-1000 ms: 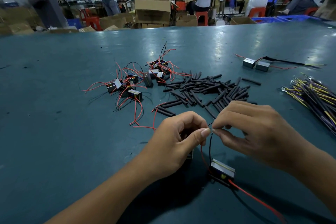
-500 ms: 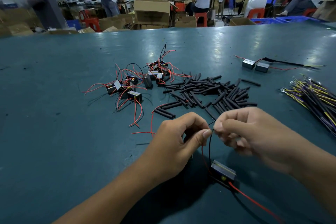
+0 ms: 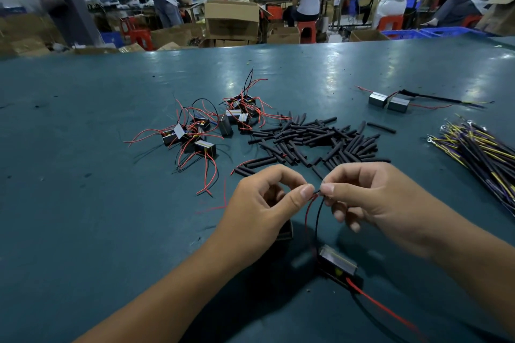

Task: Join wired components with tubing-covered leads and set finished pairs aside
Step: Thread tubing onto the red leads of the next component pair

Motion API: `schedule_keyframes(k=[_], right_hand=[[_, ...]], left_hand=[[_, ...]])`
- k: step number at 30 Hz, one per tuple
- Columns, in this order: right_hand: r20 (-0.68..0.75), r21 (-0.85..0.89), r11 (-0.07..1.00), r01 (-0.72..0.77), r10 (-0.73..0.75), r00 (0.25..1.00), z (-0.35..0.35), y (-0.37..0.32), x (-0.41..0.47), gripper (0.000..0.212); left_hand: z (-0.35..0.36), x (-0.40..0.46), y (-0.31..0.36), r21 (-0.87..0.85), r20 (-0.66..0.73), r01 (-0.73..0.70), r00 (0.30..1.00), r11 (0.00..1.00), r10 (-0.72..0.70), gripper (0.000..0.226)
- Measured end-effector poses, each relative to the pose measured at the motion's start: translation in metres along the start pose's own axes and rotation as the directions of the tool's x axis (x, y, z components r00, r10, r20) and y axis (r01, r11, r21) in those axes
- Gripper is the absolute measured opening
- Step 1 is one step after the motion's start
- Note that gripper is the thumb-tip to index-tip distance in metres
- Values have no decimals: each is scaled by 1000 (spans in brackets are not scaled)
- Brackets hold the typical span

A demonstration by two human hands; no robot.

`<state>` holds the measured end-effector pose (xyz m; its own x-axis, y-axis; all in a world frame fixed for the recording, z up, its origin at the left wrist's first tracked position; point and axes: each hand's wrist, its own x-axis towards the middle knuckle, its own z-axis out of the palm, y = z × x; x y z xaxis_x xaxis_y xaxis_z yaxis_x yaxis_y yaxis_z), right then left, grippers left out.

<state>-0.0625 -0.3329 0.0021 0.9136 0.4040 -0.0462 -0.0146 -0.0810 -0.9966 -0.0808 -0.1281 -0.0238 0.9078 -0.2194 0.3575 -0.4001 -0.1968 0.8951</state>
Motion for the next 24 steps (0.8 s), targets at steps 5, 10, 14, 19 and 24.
schedule_keyframes(k=[5, 10, 14, 19, 24], right_hand=[[-2, 89, 991, 98, -99, 995, 4, -1, 0, 15], [14, 138, 985, 100, -103, 995, 3, 0, 1, 20], [53, 122, 982, 145, -152, 987, 0, 2, 3, 25], [130, -90, 939, 333, -320, 938, -12, 1, 2, 13], [287, -645, 426, 635, -634, 718, -23, -1, 1, 20]], left_hand=[[1, 1, -3, -132, 76, 71, 995, 989, -62, 8], [2, 1, -1, -282, 127, 113, 989, 953, -80, 12], [0, 0, 0, -307, 167, 180, 977, 935, -133, 9], [-3, -1, 3, -278, 208, 215, 965, 936, -160, 10], [-6, -1, 11, -288, 294, 242, 943, 927, -155, 7]])
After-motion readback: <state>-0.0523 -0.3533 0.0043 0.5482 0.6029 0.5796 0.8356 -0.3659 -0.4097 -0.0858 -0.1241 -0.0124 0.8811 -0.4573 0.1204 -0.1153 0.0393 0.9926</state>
